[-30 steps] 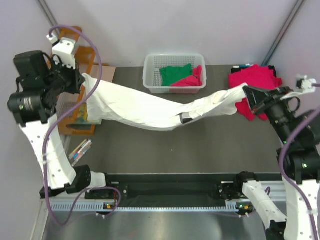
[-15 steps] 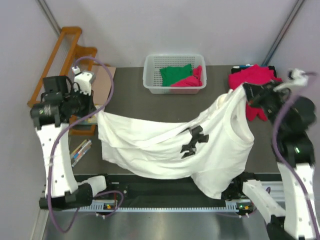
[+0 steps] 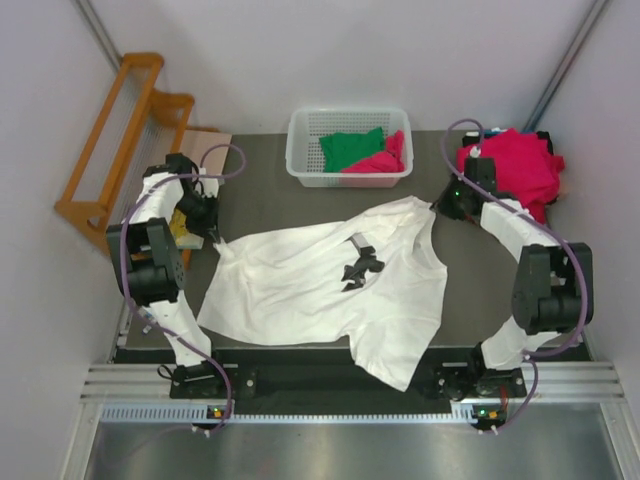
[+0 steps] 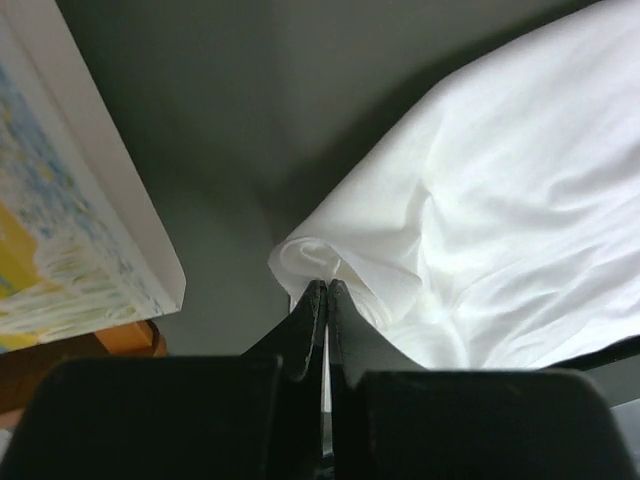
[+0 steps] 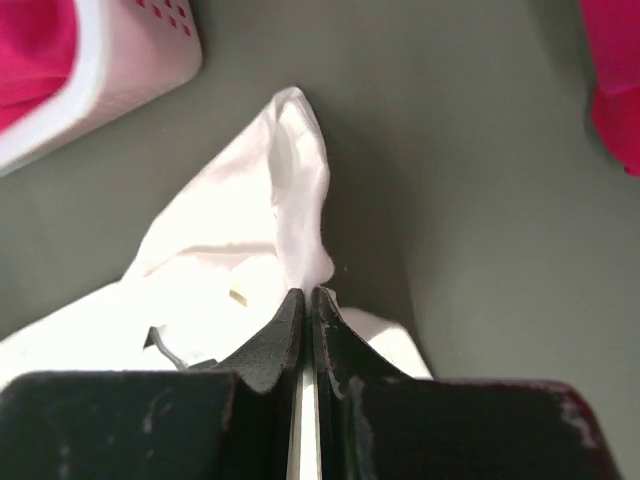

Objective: Fold and stack the t-shirts
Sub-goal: Flatten the tshirt out

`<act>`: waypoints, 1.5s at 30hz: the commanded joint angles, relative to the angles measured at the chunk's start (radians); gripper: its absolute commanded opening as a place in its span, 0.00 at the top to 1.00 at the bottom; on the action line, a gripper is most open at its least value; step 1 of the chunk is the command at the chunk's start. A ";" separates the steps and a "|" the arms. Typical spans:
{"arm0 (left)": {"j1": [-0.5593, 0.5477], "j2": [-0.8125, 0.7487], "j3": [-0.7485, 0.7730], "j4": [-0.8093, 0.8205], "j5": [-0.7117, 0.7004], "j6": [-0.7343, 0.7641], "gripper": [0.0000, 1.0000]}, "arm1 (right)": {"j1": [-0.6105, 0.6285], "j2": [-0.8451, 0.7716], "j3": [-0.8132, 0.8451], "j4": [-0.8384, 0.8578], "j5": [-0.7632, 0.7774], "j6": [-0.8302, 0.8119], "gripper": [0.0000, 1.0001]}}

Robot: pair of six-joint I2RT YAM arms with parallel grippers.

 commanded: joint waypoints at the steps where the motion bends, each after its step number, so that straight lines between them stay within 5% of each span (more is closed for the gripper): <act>1: 0.000 0.013 0.065 0.020 0.015 -0.014 1.00 | -0.010 -0.030 0.107 0.056 0.014 -0.006 1.00; 14: 0.000 0.075 0.084 0.032 -0.005 -0.012 0.88 | -0.015 0.281 0.259 -0.082 0.118 -0.046 1.00; 18: 0.000 0.041 0.069 0.034 -0.088 -0.002 0.55 | -0.013 0.286 0.262 -0.063 0.098 -0.035 1.00; 19: 0.000 0.031 0.065 0.040 -0.109 0.000 0.35 | -0.015 0.283 0.262 -0.060 0.098 -0.035 1.00; 21: 0.000 0.000 0.061 0.051 -0.163 0.002 0.18 | -0.016 0.280 0.271 -0.065 0.102 -0.043 1.00; 26: -0.001 -0.060 0.099 -0.012 -0.124 -0.017 0.01 | -0.023 0.268 0.279 -0.073 0.114 -0.058 1.00; 34: -0.240 -0.265 -0.155 -0.115 -0.146 0.051 0.02 | -0.029 0.235 0.276 -0.071 0.118 -0.066 1.00; 39: -0.245 -0.281 -0.342 -0.032 -0.206 0.049 0.06 | -0.029 0.223 0.266 -0.065 0.115 -0.070 1.00; 45: -0.196 -0.247 -0.384 0.080 -0.246 0.020 0.08 | -0.030 0.209 0.231 -0.053 0.115 -0.077 1.00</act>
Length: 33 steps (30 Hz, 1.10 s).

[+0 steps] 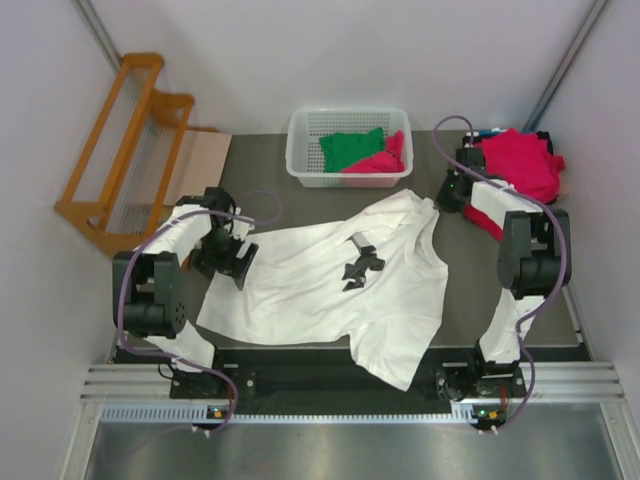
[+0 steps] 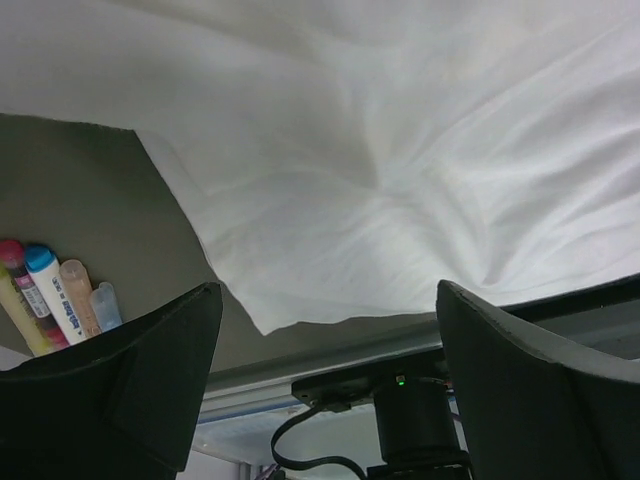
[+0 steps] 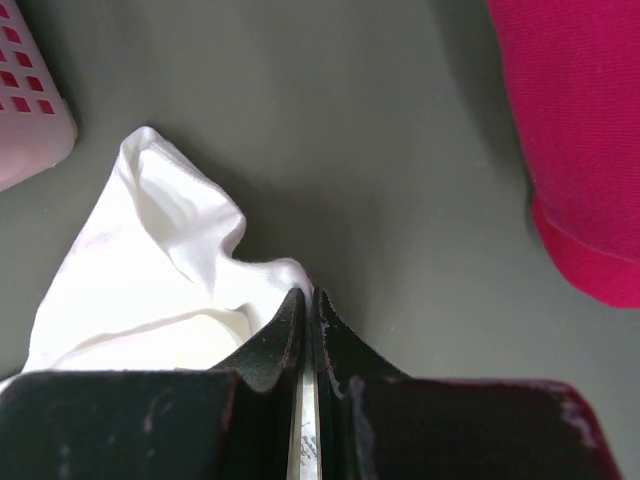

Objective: Fold and stack the t-shirts
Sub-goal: Flatten the tshirt out

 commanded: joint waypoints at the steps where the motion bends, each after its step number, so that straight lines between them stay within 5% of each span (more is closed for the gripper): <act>1: 0.053 0.027 0.023 0.106 -0.026 -0.018 0.09 | -0.013 -0.070 -0.003 0.040 0.015 -0.017 1.00; 7: 0.059 0.072 0.066 0.103 0.037 -0.037 0.13 | -0.012 -0.087 -0.009 0.050 0.018 -0.013 1.00; 11: 0.060 0.106 0.057 0.120 0.052 -0.038 0.38 | -0.012 -0.092 -0.006 0.049 0.019 -0.014 1.00; 13: 0.059 0.130 0.057 0.118 0.078 -0.044 0.42 | -0.012 -0.095 -0.008 0.050 0.018 -0.016 1.00; 23: 0.060 0.175 0.062 0.129 0.072 -0.044 0.41 | -0.013 -0.073 -0.008 0.057 0.018 -0.020 1.00; 33: 0.060 0.167 0.065 0.130 0.055 -0.043 0.26 | -0.099 -0.012 0.040 0.043 0.048 0.004 1.00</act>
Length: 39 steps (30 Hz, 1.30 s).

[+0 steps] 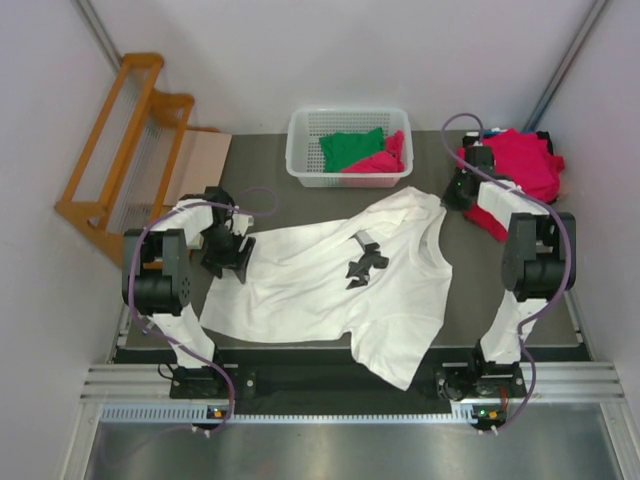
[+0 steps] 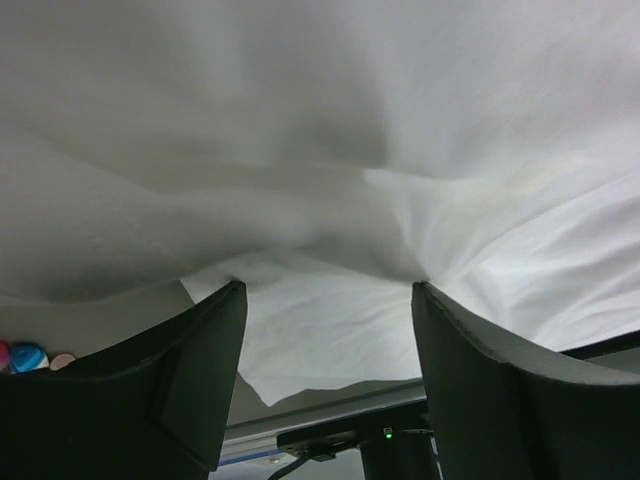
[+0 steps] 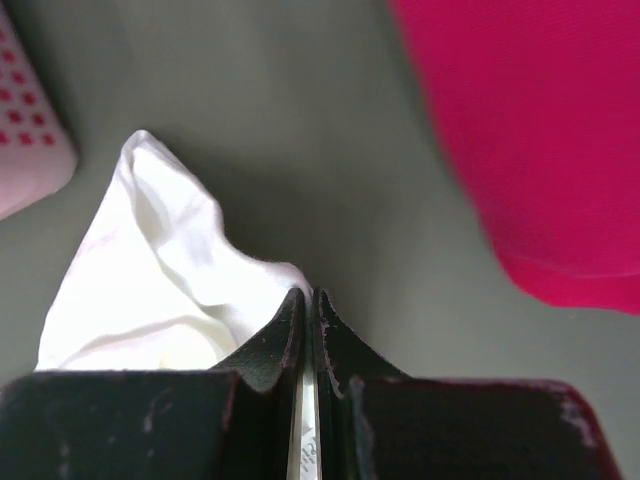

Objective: Fold and stack the t-shirts
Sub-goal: Flatten the tshirt out

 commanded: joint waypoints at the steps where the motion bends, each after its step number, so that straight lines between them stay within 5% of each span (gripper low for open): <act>1: 0.002 -0.013 0.029 0.012 -0.009 -0.004 0.24 | -0.101 0.020 0.069 0.021 0.044 0.007 1.00; 19: 0.004 -0.057 0.091 0.013 0.035 -0.034 0.23 | -0.107 0.044 0.020 0.042 -0.049 0.001 1.00; 26: -0.001 -0.108 0.017 0.143 0.113 -0.088 0.29 | -0.092 0.055 0.016 0.055 -0.063 0.009 1.00; 39: -0.115 -0.045 -0.004 0.234 0.052 -0.137 0.34 | -0.087 0.037 0.009 0.052 -0.065 0.003 1.00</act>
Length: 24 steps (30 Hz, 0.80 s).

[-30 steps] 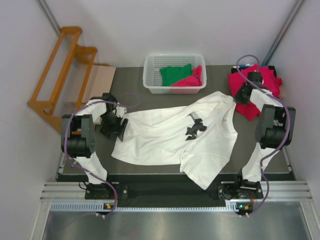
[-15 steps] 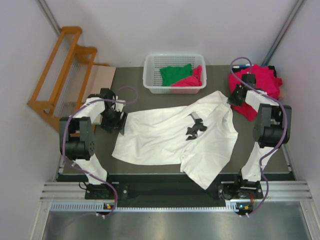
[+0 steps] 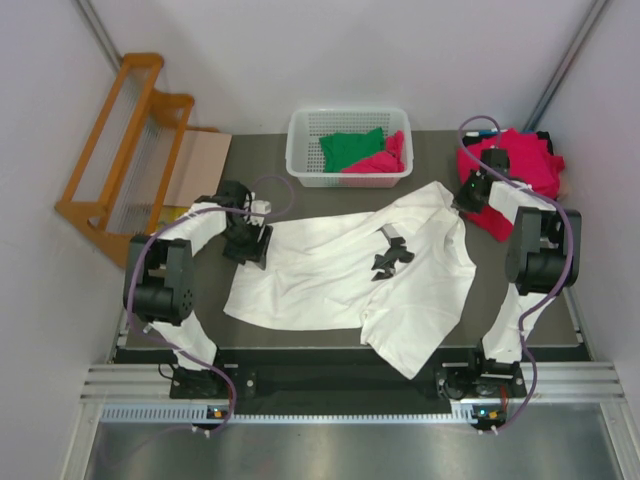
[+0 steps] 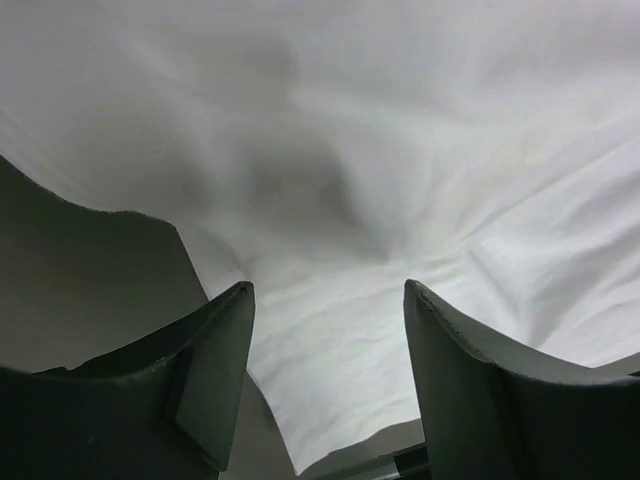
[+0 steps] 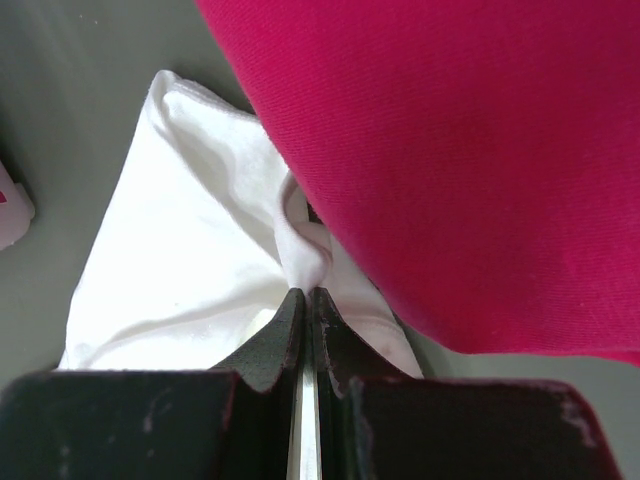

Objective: Fold and stack the t-shirts
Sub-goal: Flatten the tshirt out

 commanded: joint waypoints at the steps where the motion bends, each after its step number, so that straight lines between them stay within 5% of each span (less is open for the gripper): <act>1: 0.008 0.031 0.030 0.041 -0.019 -0.024 0.35 | 0.011 -0.017 -0.001 0.029 -0.003 -0.006 1.00; 14: 0.022 0.051 0.029 0.048 -0.023 -0.037 0.38 | 0.011 -0.026 -0.020 0.043 -0.011 -0.001 1.00; 24: 0.022 0.089 0.017 0.065 -0.028 -0.037 0.60 | 0.011 -0.034 -0.021 0.037 -0.008 -0.008 1.00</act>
